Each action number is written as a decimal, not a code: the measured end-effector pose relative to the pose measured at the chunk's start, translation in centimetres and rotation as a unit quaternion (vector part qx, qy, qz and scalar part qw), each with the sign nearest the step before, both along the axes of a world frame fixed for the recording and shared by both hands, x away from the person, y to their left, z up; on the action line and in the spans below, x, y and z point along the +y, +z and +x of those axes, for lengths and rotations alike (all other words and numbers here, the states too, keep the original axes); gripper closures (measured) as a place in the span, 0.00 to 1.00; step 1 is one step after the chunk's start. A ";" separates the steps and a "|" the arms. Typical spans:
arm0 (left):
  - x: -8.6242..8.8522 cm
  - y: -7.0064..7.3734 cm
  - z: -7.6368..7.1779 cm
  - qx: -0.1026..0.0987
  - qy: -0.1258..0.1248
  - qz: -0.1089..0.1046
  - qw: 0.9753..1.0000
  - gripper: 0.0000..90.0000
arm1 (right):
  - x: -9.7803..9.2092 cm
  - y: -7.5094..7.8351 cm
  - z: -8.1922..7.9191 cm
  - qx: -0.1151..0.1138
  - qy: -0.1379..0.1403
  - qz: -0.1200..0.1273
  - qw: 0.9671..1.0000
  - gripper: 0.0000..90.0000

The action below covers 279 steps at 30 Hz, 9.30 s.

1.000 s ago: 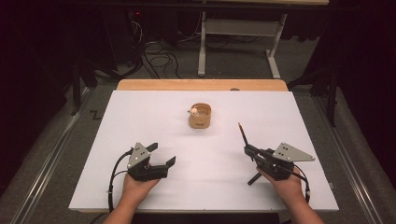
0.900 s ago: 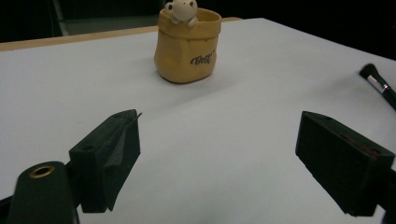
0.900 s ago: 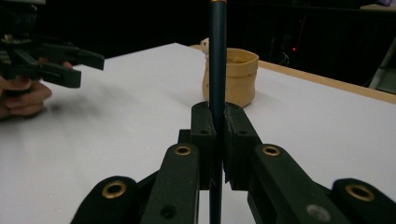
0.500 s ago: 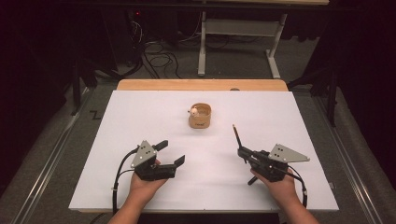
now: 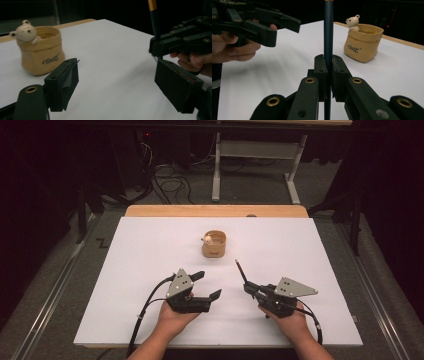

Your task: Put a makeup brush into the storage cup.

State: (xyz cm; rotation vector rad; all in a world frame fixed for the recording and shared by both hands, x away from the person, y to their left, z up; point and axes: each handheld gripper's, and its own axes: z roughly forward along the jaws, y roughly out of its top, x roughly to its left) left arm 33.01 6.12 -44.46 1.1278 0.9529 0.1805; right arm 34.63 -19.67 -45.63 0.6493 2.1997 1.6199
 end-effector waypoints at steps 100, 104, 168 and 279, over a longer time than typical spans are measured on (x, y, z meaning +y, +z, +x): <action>1.5 4.6 3.8 -0.016 0.063 -0.034 0.997 0.93 | -3.9 -0.1 -0.4 0.019 -0.064 0.001 0.998 0.00; 1.3 4.9 4.0 -0.018 0.065 -0.029 0.997 0.93 | -4.2 -0.1 -0.4 0.018 -0.068 0.003 0.998 0.00; -1.4 7.7 14.2 -0.034 0.136 -0.019 0.990 0.93 | -5.6 -0.2 -1.3 0.010 -0.048 -0.001 0.999 0.00; 6.0 1.8 3.0 0.042 0.158 0.003 0.987 0.11 | -4.8 -0.7 -1.3 0.006 -0.044 -0.030 0.999 0.00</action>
